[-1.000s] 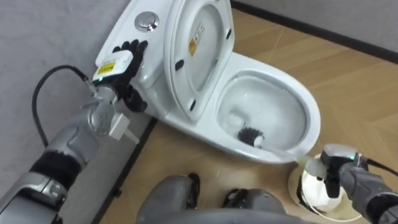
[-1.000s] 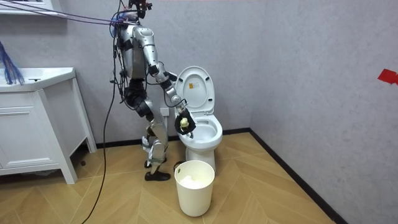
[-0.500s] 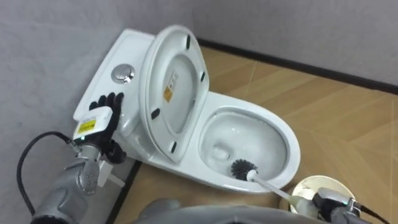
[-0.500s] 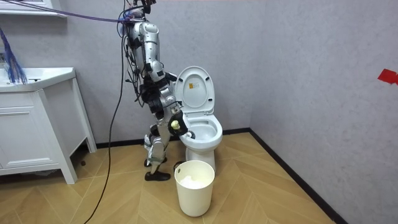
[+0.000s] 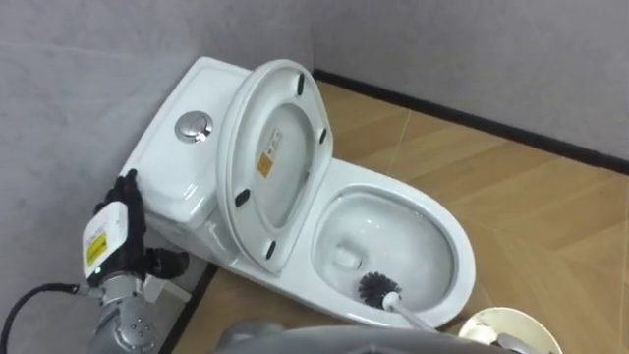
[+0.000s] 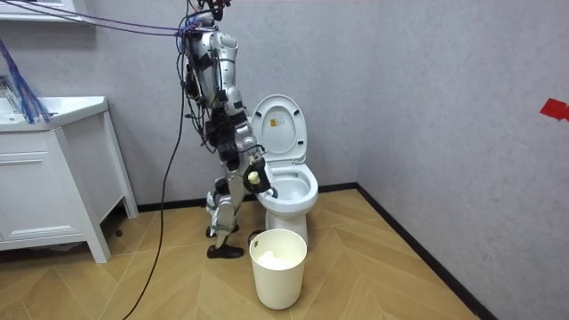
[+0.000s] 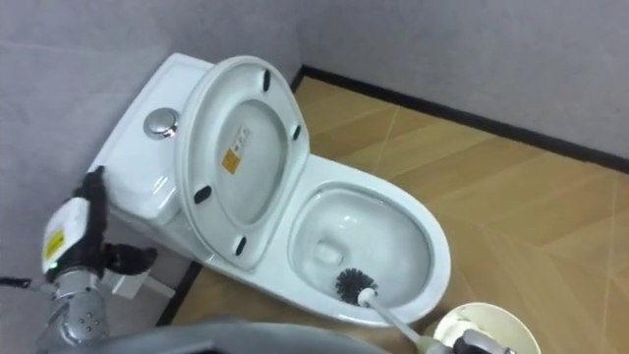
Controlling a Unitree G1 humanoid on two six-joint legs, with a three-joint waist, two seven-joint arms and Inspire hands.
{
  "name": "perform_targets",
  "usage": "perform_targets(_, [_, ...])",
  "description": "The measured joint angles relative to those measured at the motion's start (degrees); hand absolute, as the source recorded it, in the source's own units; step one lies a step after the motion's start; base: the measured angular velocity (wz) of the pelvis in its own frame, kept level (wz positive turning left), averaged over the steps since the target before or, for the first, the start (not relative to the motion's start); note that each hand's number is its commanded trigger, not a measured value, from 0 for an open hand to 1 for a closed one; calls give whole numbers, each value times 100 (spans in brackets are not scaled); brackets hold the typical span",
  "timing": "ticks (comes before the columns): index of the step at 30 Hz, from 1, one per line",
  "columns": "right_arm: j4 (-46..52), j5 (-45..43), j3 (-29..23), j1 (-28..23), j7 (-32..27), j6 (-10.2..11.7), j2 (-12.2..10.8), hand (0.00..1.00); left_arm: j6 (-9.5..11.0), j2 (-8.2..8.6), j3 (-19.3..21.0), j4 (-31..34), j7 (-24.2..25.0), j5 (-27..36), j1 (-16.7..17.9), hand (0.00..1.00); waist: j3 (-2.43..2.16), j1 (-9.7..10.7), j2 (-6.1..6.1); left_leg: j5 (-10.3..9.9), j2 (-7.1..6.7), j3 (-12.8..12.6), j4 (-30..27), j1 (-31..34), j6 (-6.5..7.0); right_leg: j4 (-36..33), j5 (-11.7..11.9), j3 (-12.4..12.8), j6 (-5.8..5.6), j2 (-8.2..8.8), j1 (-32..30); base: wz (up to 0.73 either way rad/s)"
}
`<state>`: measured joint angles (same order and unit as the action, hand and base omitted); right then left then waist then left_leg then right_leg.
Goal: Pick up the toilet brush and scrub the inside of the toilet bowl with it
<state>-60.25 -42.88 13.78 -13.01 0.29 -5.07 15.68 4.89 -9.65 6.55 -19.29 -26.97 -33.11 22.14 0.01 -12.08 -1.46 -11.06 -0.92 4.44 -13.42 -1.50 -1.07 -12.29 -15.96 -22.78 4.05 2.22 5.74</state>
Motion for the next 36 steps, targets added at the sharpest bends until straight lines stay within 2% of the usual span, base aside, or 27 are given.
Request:
perform_targets(2, [-32,-6,-1,-10,41,6,-25,100,115,16,48,-12,-146,5,8,0,13,-86,26,1,-21,71,-1,-16,0,71,14,-53,-31,-8,72,27])
perform_targets(4, [-52,5,-2,4,104,7,-73,100,186,71,58,-11,-234,112,72,0,12,-148,1,1,-58,109,-1,-12,1,91,2,-142,-60,4,114,26])
perform_targets(8, [-81,8,-16,-7,173,-14,-149,100,171,176,82,-14,-295,154,221,0,-9,-238,-64,1,-88,234,6,-8,1,168,23,-252,-86,10,181,13])
perform_targets(12, [-147,92,-53,-2,265,-84,-235,100,158,207,134,-300,-645,391,421,0,-29,-268,-117,0,-101,304,3,-40,1,175,28,-232,-94,3,233,1])
perform_targets(17, [-231,272,-185,-10,364,-156,-236,100,134,234,188,-601,-795,689,551,0,-32,-262,-95,1,-107,374,3,-35,0,187,28,-238,-94,2,232,-1])
perform_targets(20, [-280,295,-240,37,417,-244,-241,100,114,238,222,-1027,-801,931,537,0,-32,-225,-66,1,-110,366,2,-28,0,187,28,-270,-94,9,237,4])
perform_targets(24, [-476,665,-358,31,405,-257,-334,100,-124,242,221,-2009,-592,1175,502,0,-35,-229,-62,0,-127,366,31,-121,1,265,23,-256,-107,15,345,0])
perform_targets(26, [-606,873,-435,0,349,-250,-384,100,-270,280,223,-2371,-385,1395,516,0,-41,-193,-71,1,-137,353,41,-150,1,257,13,-251,-123,25,359,0])
perform_targets(28, [-772,1328,-728,-3,246,-252,-465,100,-396,351,234,-2815,-133,1816,510,0,-36,-61,-72,1,-137,341,102,-200,2,265,5,-265,-137,25,396,8])
perform_targets(30, [-877,1740,-937,19,111,-216,-499,100,-485,373,261,-3180,96,2147,466,0,-33,-15,-64,1,-128,331,166,-286,2,271,5,-209,-138,21,435,-9])
perform_targets(35, [-974,2624,-1649,85,-417,4,-494,100,-515,376,527,-3646,662,2353,344,0,-20,357,-26,1,-75,30,185,-372,1,242,10,6,-128,-1,425,-20])
perform_targets(36, [-980,2706,-1780,121,-533,77,-484,100,-515,377,525,-3798,781,2350,257,0,-1,474,5,1,-66,-20,190,-409,1,231,12,83,-126,-3,428,-23])
